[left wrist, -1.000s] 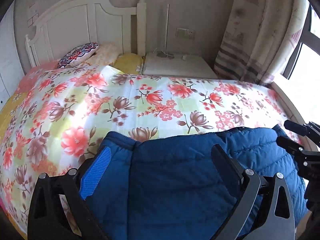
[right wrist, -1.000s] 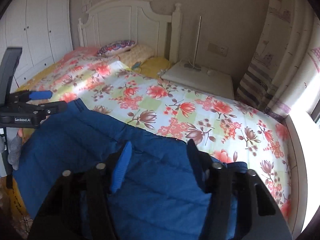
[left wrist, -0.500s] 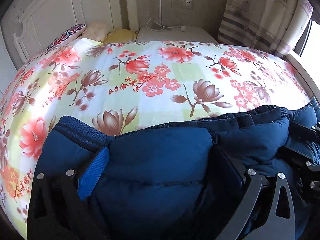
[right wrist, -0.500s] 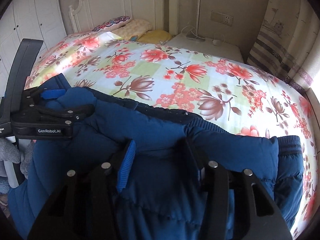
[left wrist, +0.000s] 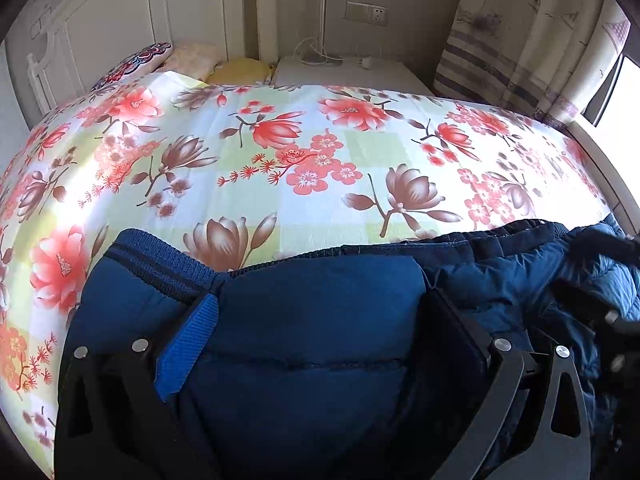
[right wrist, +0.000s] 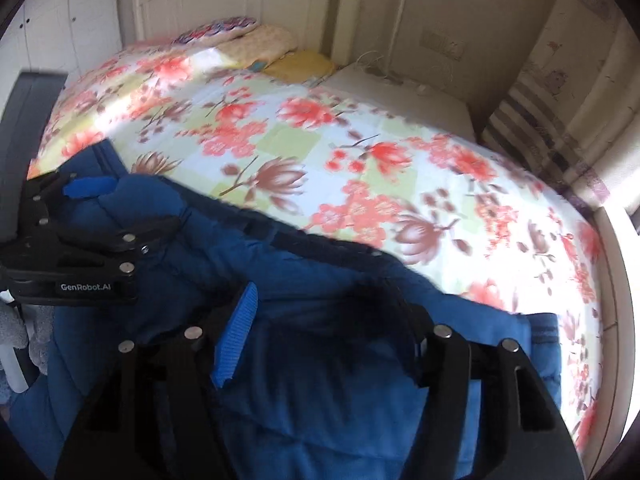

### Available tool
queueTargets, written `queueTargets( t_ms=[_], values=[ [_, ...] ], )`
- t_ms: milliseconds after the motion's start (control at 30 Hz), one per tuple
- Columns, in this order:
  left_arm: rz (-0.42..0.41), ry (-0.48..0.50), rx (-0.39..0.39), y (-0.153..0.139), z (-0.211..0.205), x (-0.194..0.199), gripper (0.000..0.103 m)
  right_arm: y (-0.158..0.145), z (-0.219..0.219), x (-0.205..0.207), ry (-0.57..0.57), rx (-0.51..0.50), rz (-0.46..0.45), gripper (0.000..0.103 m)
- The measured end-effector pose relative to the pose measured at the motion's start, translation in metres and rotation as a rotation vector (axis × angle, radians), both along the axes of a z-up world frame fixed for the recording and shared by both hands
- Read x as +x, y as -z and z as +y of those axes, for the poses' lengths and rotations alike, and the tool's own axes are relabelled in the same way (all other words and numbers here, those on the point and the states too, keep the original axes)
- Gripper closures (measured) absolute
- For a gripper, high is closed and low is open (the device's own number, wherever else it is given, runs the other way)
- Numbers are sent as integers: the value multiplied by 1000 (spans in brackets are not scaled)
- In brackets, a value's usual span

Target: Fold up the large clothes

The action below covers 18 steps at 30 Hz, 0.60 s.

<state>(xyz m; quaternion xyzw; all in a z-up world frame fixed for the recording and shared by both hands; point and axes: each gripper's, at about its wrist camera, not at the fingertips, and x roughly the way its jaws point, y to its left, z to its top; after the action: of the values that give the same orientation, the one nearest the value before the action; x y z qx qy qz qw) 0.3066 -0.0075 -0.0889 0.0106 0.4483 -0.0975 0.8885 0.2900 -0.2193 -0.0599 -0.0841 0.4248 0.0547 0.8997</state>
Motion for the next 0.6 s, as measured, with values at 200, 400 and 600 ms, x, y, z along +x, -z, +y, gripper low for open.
queueTargets(
  t_ms=[200, 400, 600],
  values=[
    [-1, 6, -20, -1, 0, -1, 4, 35, -117, 2, 194, 379, 85, 20],
    [44, -2, 50, -6, -8, 2, 4, 34, -115, -1, 180, 388, 50, 20],
    [-91, 50, 9, -55, -59, -22, 4, 36, -120, -4, 187, 412, 38, 21]
  ],
)
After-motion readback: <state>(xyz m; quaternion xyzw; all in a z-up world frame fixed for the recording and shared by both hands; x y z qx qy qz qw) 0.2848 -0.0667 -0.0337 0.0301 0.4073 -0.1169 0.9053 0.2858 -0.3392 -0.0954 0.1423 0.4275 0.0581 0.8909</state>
